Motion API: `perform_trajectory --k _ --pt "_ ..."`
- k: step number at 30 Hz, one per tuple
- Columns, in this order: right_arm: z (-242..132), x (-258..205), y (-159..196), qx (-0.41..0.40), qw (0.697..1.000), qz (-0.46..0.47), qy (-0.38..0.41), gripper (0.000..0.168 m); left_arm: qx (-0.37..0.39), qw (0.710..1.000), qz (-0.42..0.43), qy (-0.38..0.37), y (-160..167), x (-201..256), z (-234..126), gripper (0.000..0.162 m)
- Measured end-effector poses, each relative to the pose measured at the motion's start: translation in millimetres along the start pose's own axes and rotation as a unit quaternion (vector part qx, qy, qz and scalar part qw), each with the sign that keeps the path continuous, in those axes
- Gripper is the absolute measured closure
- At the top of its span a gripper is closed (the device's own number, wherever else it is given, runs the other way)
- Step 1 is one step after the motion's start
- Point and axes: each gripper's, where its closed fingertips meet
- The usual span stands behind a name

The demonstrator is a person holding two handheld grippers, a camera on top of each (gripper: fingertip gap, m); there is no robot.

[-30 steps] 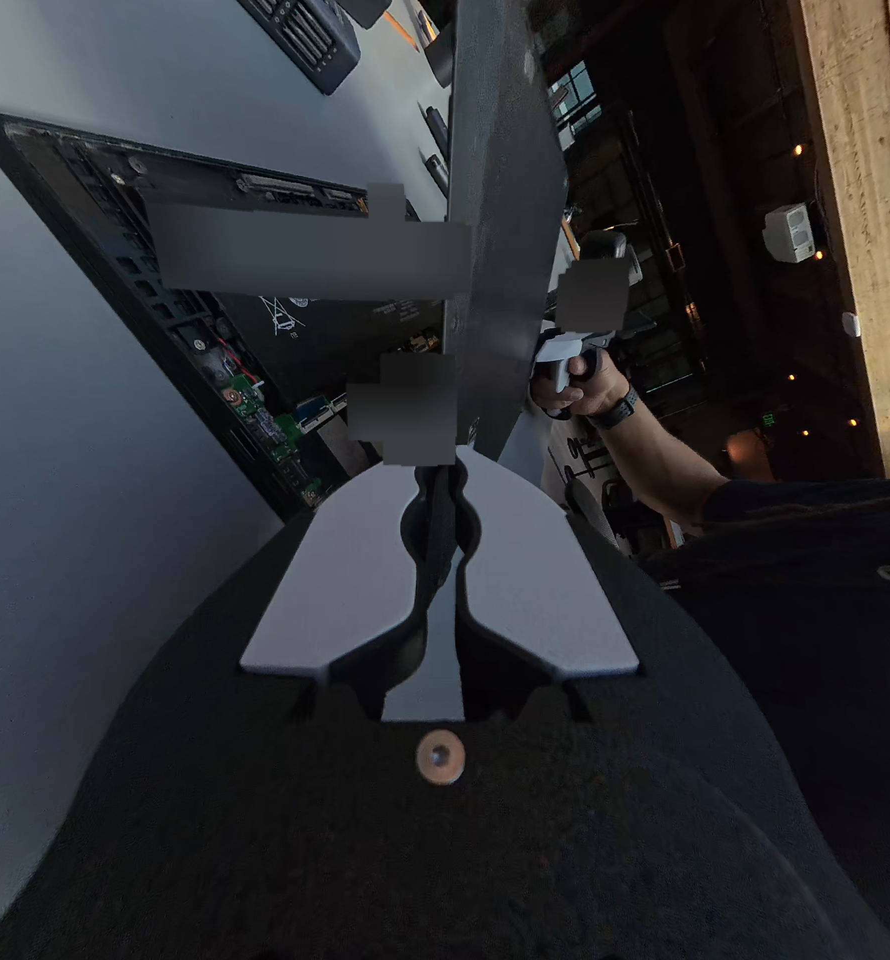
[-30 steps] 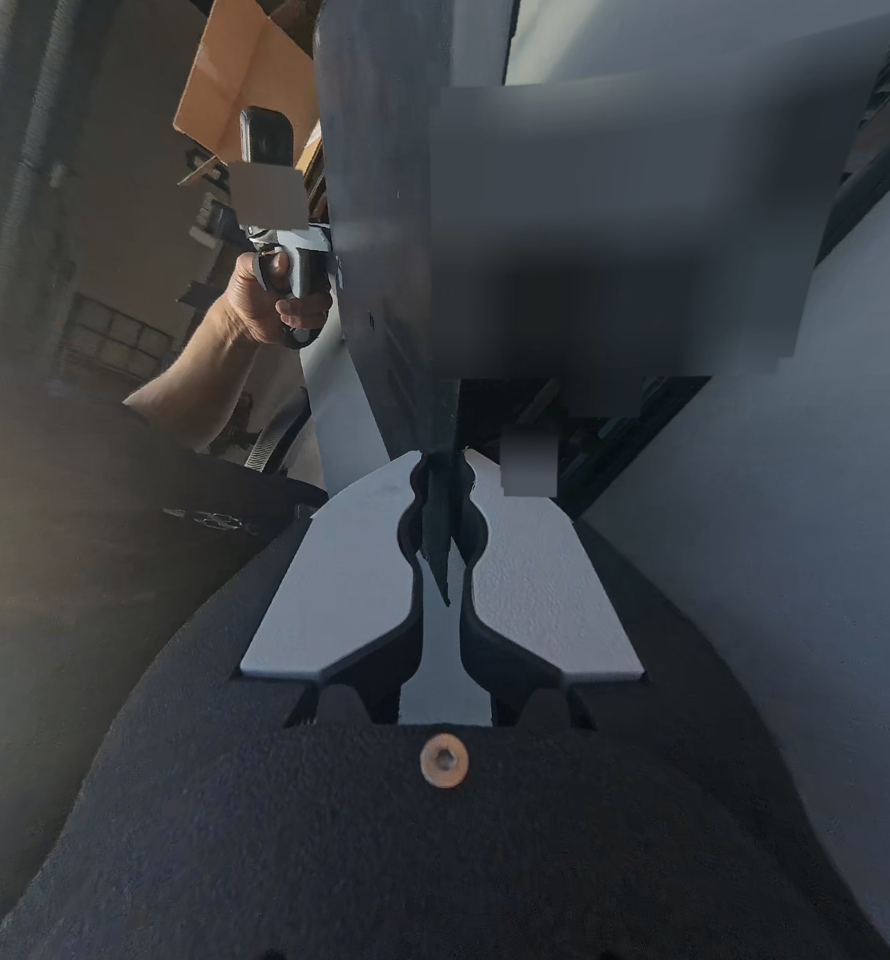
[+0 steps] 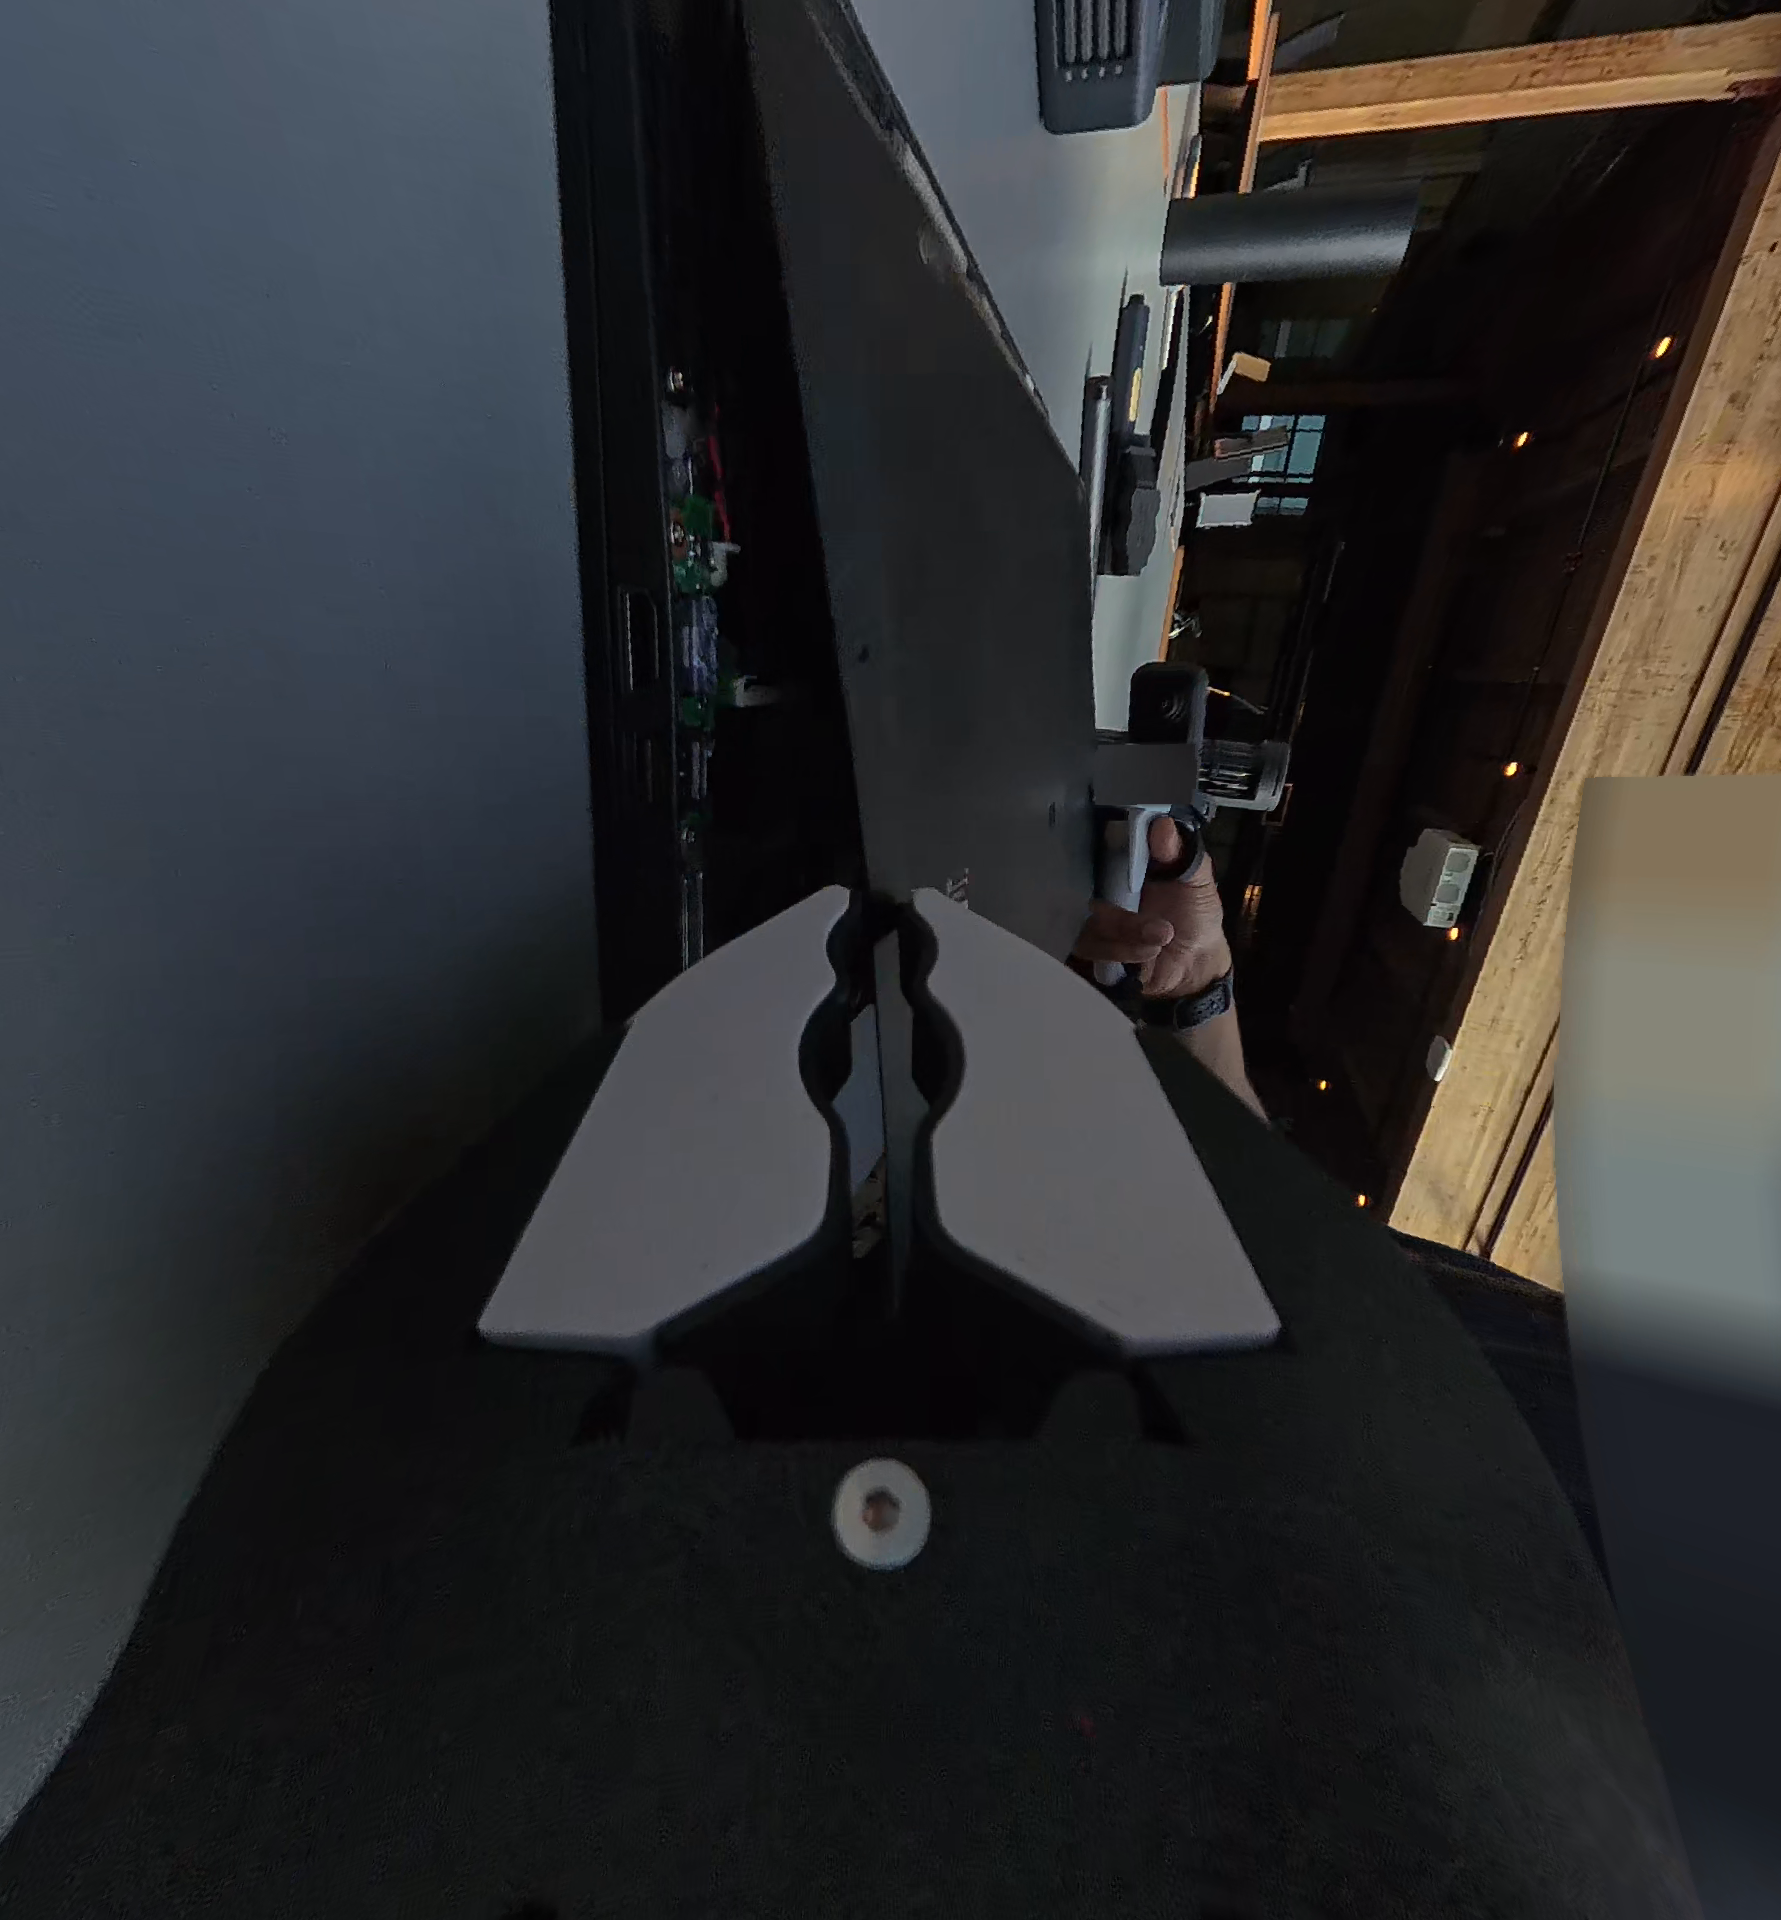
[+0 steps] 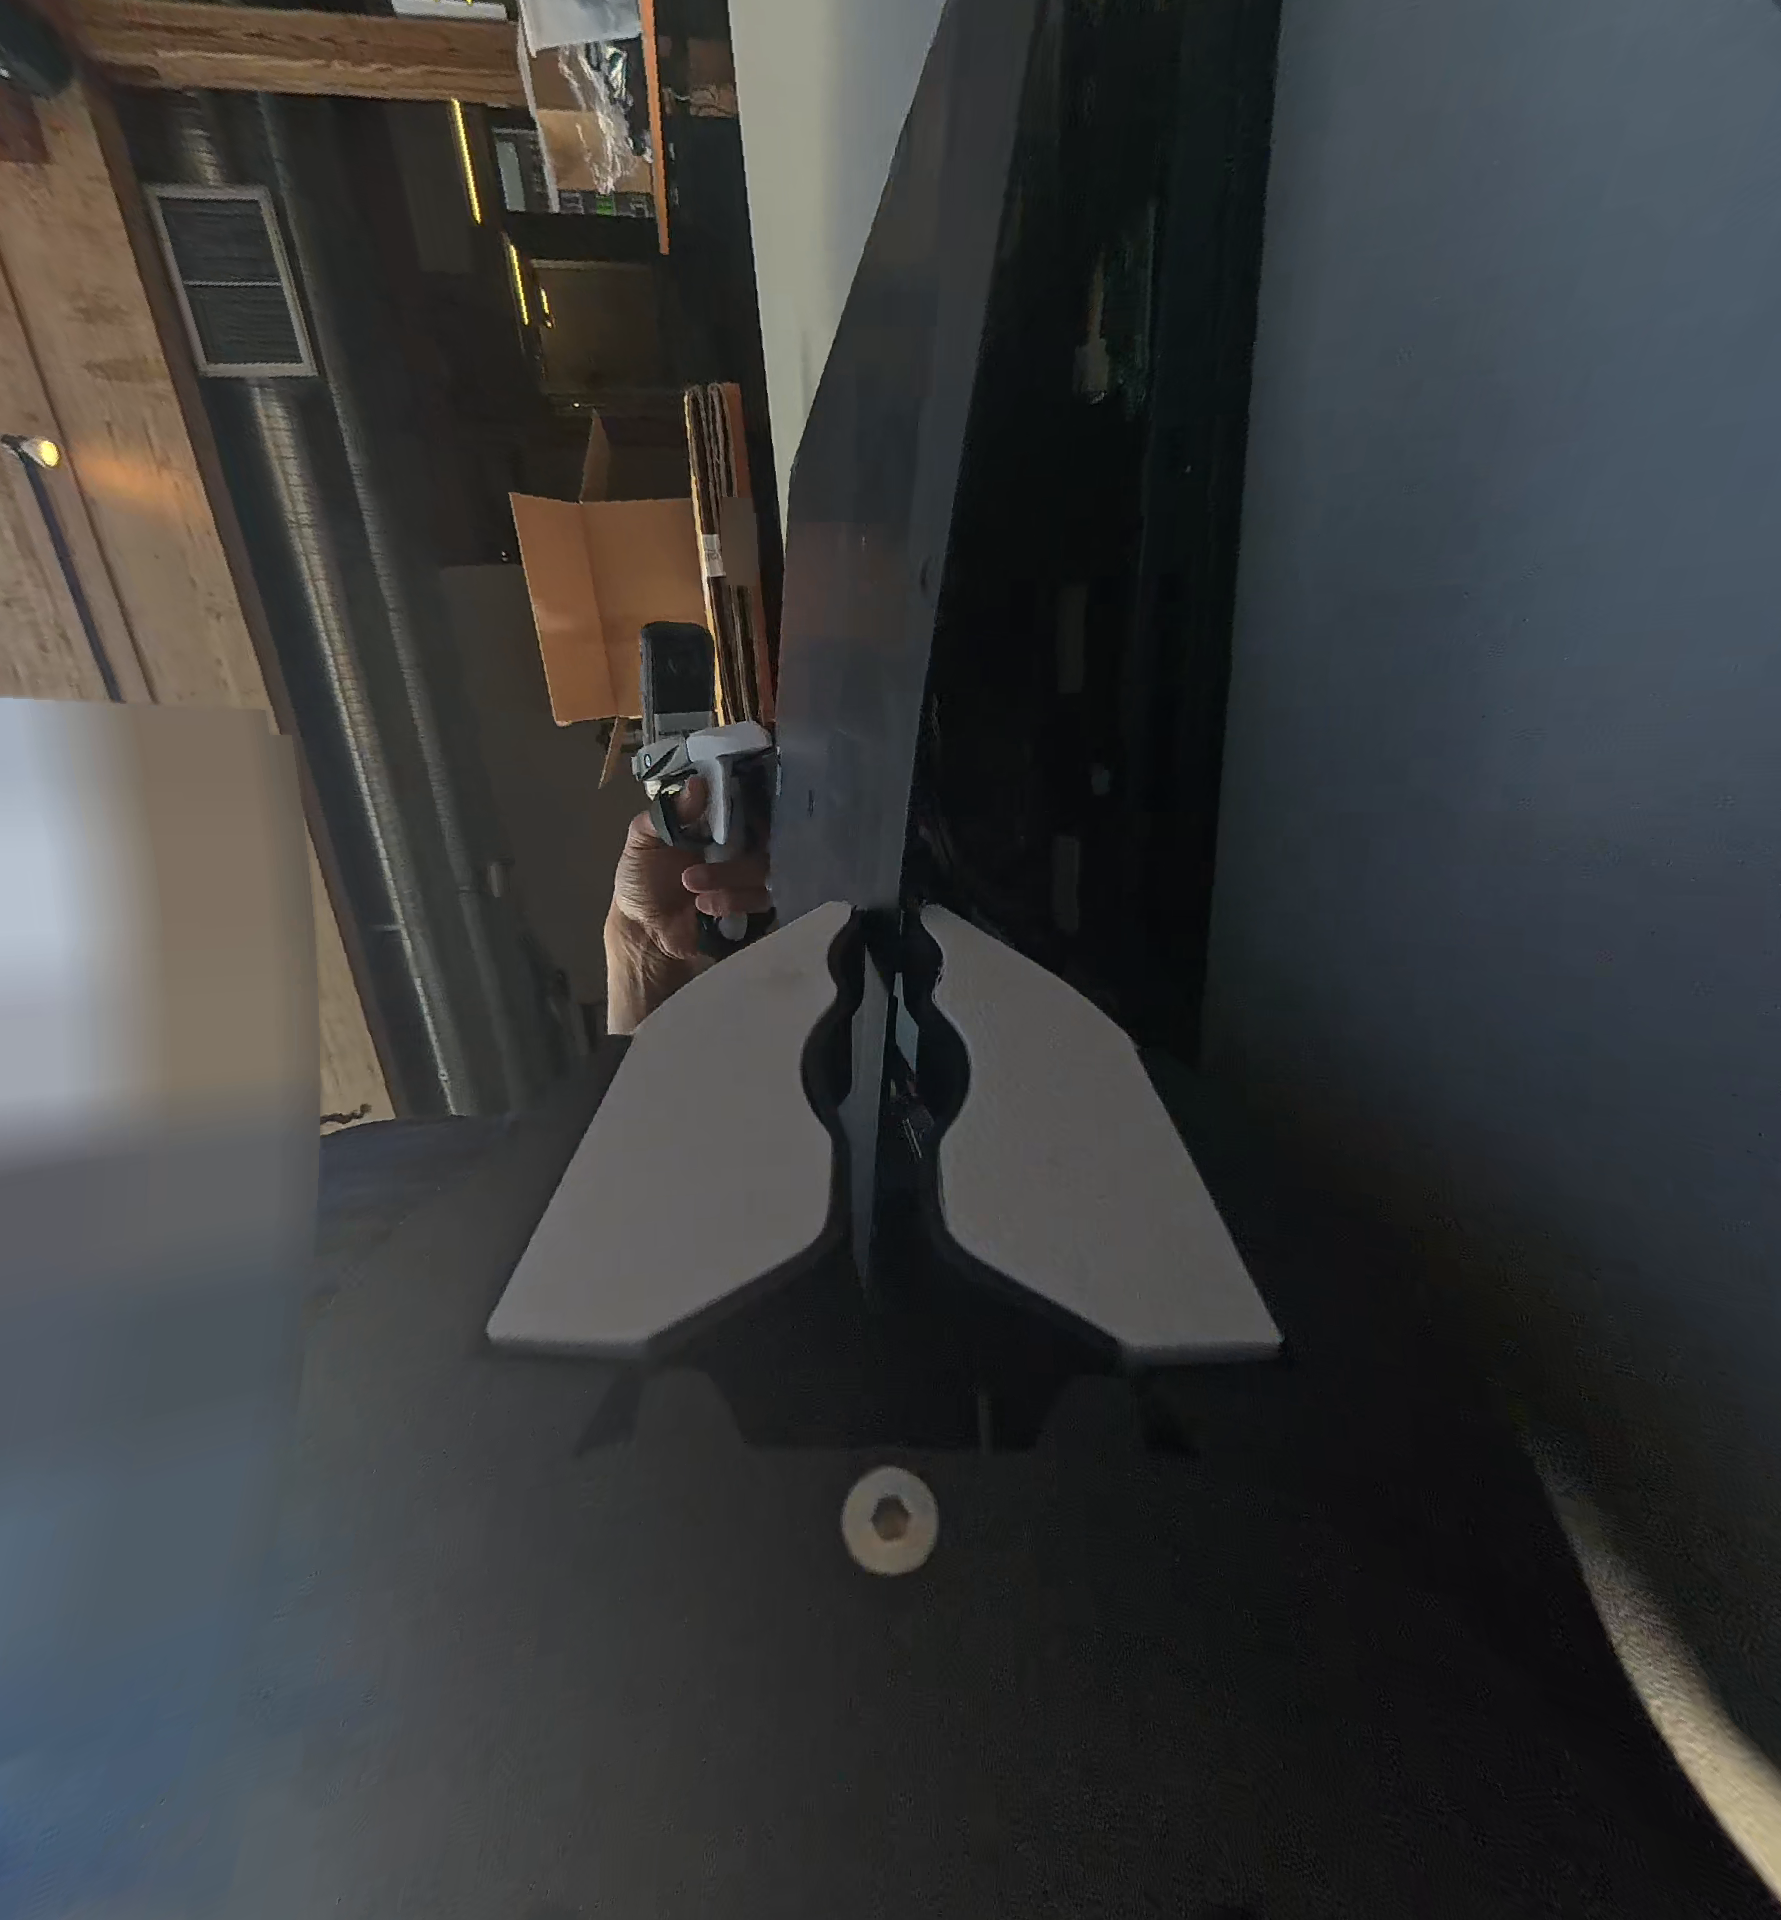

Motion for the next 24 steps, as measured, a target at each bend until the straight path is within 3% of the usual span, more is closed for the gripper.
perform_trajectory --k 24 --pt "12 7 -27 0.052 0.994 0.094 -0.010 0.164 -0.007 0.997 -0.070 0.013 -27 1 4 0.158"
Point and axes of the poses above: each gripper's, where its closed fingertips meet, z out along the fingers, y out of its underside, x = y × z across the jaws, and after that the axes turned 5 degrees about -y, right-handed
